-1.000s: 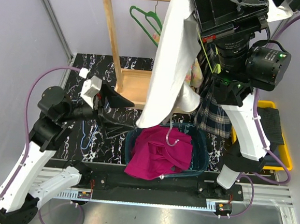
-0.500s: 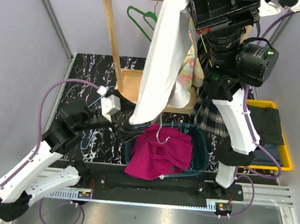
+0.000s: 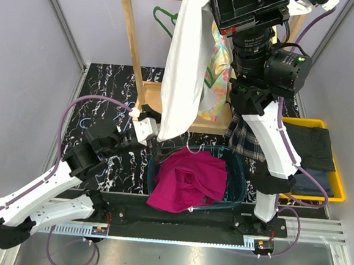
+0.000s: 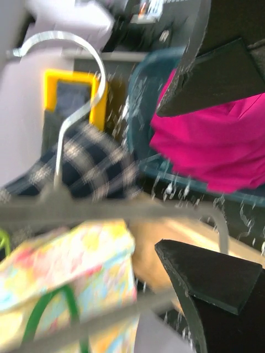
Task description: Remove the skirt from the hanger
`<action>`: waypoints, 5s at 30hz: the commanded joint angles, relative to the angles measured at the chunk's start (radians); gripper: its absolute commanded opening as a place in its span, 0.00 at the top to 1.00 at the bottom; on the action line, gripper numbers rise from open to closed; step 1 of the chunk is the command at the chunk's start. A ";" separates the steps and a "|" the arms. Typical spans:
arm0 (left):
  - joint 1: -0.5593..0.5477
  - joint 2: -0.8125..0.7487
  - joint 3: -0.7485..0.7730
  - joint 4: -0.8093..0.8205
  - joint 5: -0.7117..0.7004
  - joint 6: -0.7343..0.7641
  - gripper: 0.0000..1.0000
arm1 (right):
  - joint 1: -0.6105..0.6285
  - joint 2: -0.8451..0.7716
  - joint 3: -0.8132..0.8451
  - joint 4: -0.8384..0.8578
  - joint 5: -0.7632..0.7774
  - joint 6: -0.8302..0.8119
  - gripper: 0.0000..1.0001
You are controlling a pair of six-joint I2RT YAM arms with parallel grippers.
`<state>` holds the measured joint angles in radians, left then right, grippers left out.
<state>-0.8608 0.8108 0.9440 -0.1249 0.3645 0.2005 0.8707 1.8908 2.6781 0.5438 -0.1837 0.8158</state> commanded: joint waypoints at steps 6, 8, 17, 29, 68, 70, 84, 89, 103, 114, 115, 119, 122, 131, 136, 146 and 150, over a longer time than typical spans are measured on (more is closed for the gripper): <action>-0.006 0.086 -0.047 0.275 -0.145 0.021 0.75 | 0.007 -0.002 0.011 0.087 0.039 0.069 1.00; -0.006 0.091 -0.040 0.288 -0.173 -0.002 0.82 | 0.007 -0.012 -0.006 0.093 0.039 0.074 1.00; 0.034 0.064 -0.033 0.260 -0.190 -0.027 0.09 | 0.007 -0.036 -0.035 0.104 0.026 0.080 1.00; 0.085 0.036 -0.083 0.312 -0.246 0.001 0.10 | 0.007 0.001 0.046 0.081 -0.005 0.152 1.00; 0.252 -0.042 0.050 0.128 0.367 -0.357 0.09 | 0.007 -0.052 -0.021 0.090 -0.043 0.197 1.00; 0.281 -0.068 0.055 0.128 0.361 -0.365 0.09 | 0.007 -0.056 -0.032 0.093 -0.045 0.197 1.00; 0.306 0.013 -0.004 0.281 0.381 -0.492 0.08 | 0.008 -0.033 -0.008 0.107 -0.039 0.243 1.00; 0.298 0.067 -0.016 0.332 0.335 -0.492 0.06 | 0.008 -0.019 0.008 0.110 -0.039 0.275 1.00; 0.266 0.160 0.085 0.340 0.462 -0.515 0.94 | 0.007 -0.025 0.006 0.113 -0.031 0.281 1.00; 0.316 0.079 0.107 0.128 0.591 -0.394 1.00 | -0.004 -0.091 -0.046 0.082 -0.039 0.180 1.00; 0.324 0.068 0.120 0.000 0.602 -0.289 1.00 | -0.016 -0.107 -0.063 0.081 -0.033 0.146 1.00; 0.342 0.028 0.177 -0.388 0.565 0.038 1.00 | -0.059 -0.177 -0.124 0.079 0.010 0.088 1.00; 0.347 0.004 0.206 -0.580 0.402 0.174 1.00 | -0.088 -0.206 -0.107 0.061 0.023 0.057 1.00; 0.388 -0.001 0.179 -0.756 0.016 0.392 1.00 | -0.105 -0.390 -0.224 0.007 0.095 -0.131 1.00; 0.447 -0.042 0.183 -0.768 -0.165 0.395 1.00 | -0.105 -0.478 -0.343 -0.152 0.142 -0.271 1.00; 0.572 -0.226 0.075 -0.751 -0.452 0.410 1.00 | -0.105 -0.872 -1.153 -0.268 0.230 -0.337 1.00; 0.640 -0.176 0.050 -0.713 -0.527 0.334 1.00 | -0.105 -0.964 -1.395 -0.266 0.214 -0.363 1.00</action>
<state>-0.2806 0.5755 1.0130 -0.9218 -0.0185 0.5976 0.7708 0.9855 1.4429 0.3138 0.0113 0.5034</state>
